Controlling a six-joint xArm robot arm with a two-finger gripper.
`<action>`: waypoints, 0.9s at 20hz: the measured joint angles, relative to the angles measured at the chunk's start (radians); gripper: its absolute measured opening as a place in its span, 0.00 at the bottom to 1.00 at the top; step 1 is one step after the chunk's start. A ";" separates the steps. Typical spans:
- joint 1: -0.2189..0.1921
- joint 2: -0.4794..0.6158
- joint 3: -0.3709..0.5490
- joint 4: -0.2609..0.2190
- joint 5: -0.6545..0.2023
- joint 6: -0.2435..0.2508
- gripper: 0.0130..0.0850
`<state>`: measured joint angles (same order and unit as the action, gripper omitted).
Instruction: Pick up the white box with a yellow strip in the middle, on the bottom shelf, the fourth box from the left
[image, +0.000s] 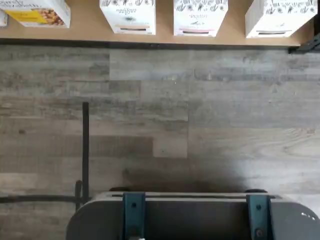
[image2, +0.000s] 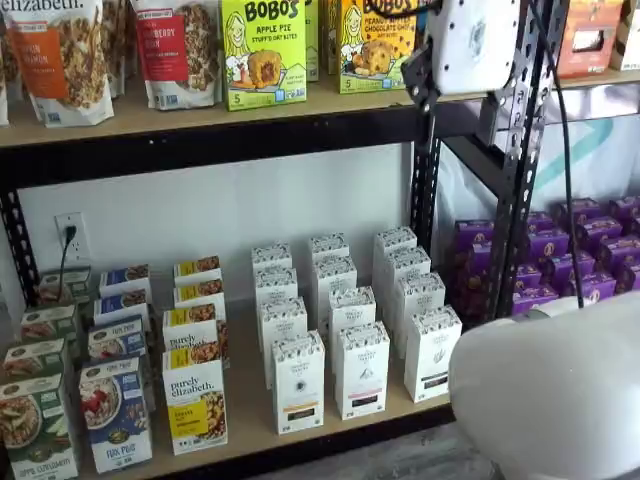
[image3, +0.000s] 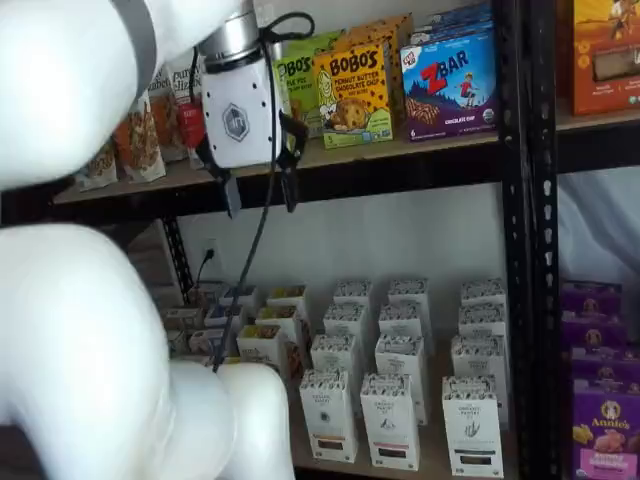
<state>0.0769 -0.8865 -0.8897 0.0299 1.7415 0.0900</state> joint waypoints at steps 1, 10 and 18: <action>0.000 -0.006 0.024 0.001 -0.025 0.000 1.00; 0.047 0.003 0.186 0.012 -0.194 0.042 1.00; 0.141 0.055 0.284 0.014 -0.353 0.130 1.00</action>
<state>0.2176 -0.8312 -0.6055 0.0438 1.3889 0.2204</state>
